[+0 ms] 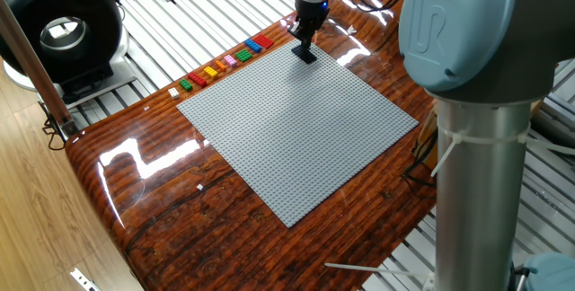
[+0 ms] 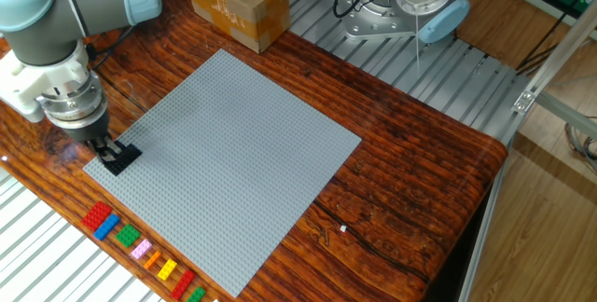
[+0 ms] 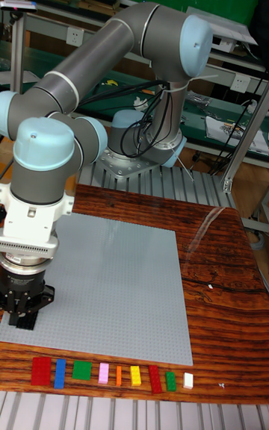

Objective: Build with small Lego blocks

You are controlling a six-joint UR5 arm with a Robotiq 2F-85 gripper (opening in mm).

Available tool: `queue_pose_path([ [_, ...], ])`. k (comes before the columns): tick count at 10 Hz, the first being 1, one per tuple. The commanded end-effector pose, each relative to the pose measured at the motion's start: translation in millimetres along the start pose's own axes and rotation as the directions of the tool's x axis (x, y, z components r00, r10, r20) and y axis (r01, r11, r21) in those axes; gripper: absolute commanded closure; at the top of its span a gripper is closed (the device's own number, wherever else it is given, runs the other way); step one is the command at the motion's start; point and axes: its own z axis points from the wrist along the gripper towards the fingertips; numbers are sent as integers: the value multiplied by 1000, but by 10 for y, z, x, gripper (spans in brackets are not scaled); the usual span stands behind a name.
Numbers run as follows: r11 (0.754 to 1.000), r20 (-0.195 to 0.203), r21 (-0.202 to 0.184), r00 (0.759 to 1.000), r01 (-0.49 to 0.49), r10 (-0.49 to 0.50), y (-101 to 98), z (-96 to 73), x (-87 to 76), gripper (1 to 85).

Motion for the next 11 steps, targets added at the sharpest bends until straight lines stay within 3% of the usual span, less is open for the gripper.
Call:
queue_pose_path([
  [1, 1000, 4, -9, 1000, -12, 12, 15, -11, -8, 847],
  [8, 1000, -8, 15, 1000, 6, -6, -51, -31, 21, 847],
  [11, 999, -27, 12, 999, -36, 36, 8, -66, 59, 847],
])
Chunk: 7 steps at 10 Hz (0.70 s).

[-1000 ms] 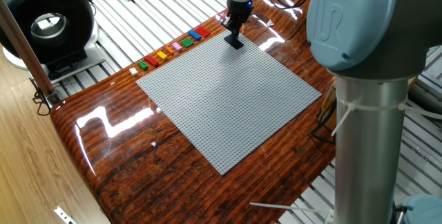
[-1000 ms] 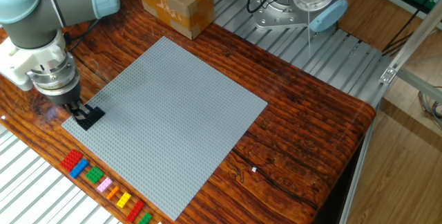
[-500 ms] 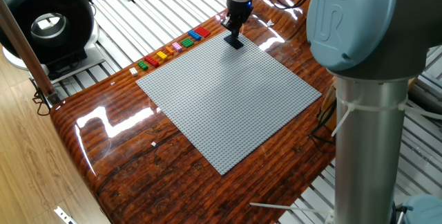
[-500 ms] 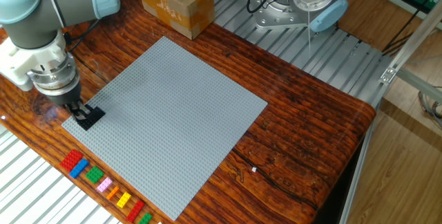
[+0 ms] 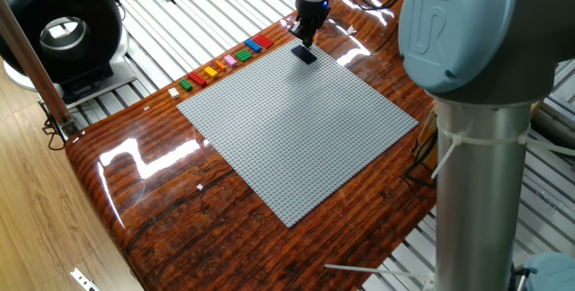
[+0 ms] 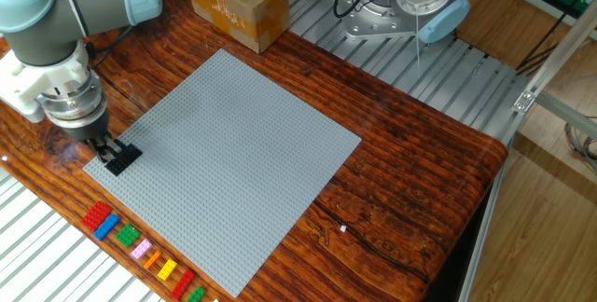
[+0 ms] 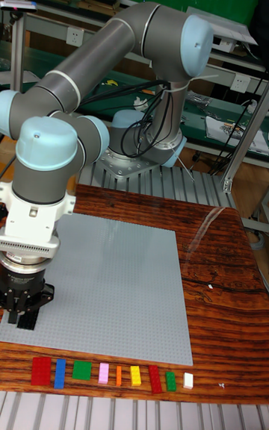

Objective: Build with small Lego blocks

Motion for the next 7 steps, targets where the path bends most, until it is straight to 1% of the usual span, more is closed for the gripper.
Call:
queue_pose_path([
  [1, 999, -18, -15, 999, -48, 47, 74, -46, 44, 847],
  [2, 999, -27, -16, 998, -51, 50, 77, -67, 71, 847],
  [3, 998, -33, -29, 998, -63, 62, 118, -80, 86, 847],
  [5, 996, -35, -44, 996, -82, 81, 194, -70, 99, 847],
  [7, 995, -37, -48, 995, -92, 90, 219, -69, 106, 847],
])
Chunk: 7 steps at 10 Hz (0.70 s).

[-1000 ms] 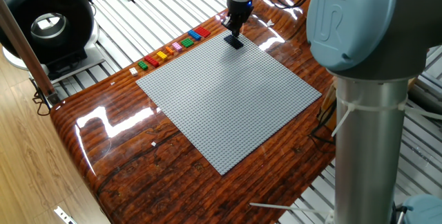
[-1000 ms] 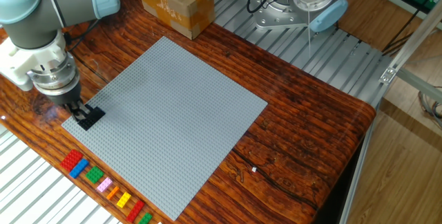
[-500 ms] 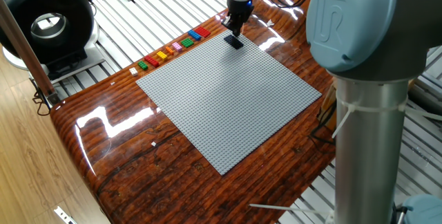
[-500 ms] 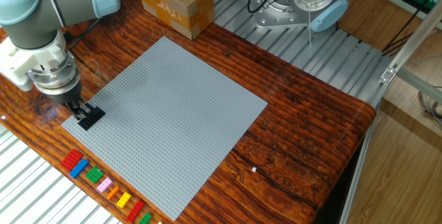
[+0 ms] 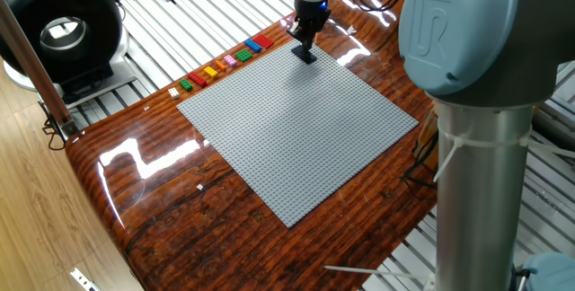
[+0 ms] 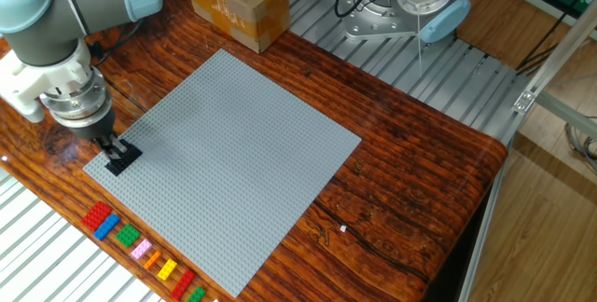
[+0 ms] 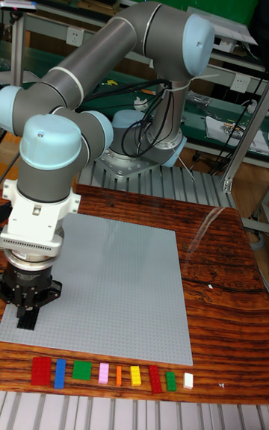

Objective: Build with small Lego blocks

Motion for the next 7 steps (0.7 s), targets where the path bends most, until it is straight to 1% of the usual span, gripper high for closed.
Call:
queue_pose_path([
  [1, 999, -8, -26, 999, -34, 34, 87, -18, 34, 847],
  [4, 998, -25, -41, 999, -46, 45, 139, -27, 104, 847],
  [5, 997, -30, -53, 998, -51, 49, 182, -29, 120, 847],
  [7, 998, -24, -50, 999, -46, 45, 175, -18, 105, 847],
])
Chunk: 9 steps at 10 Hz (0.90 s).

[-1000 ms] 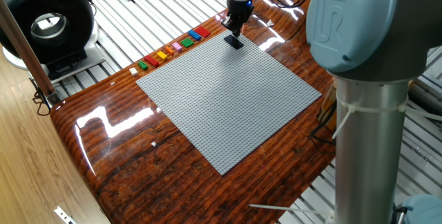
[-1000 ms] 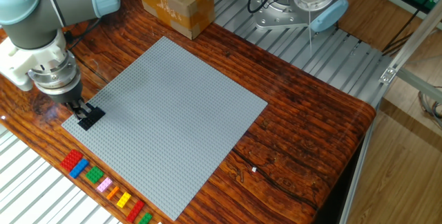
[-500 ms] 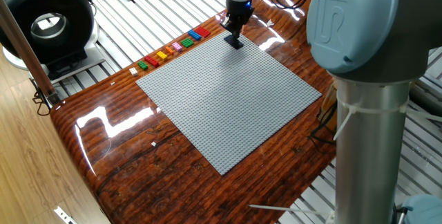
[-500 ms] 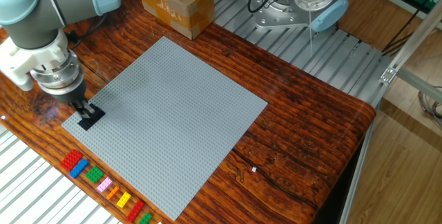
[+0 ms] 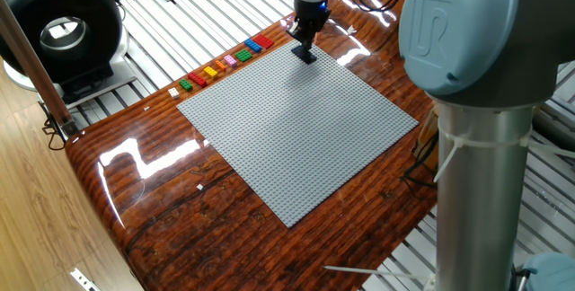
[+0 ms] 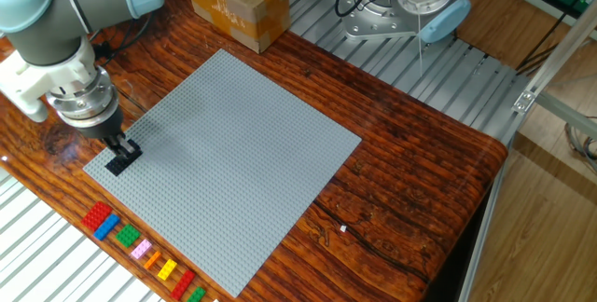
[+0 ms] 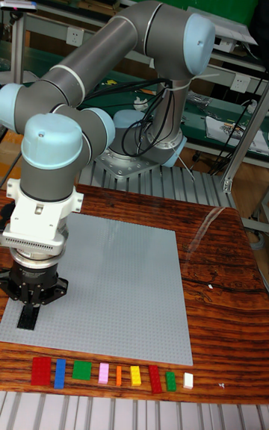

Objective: Build with small Lego blocks

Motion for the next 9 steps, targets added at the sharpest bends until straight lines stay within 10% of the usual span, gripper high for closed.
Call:
queue_pose_path([
  [1, 1000, 23, -30, 1000, -3, 4, 60, 34, -46, 847],
  [9, 997, 49, -81, 999, 21, -17, 104, -3, -108, 847],
])
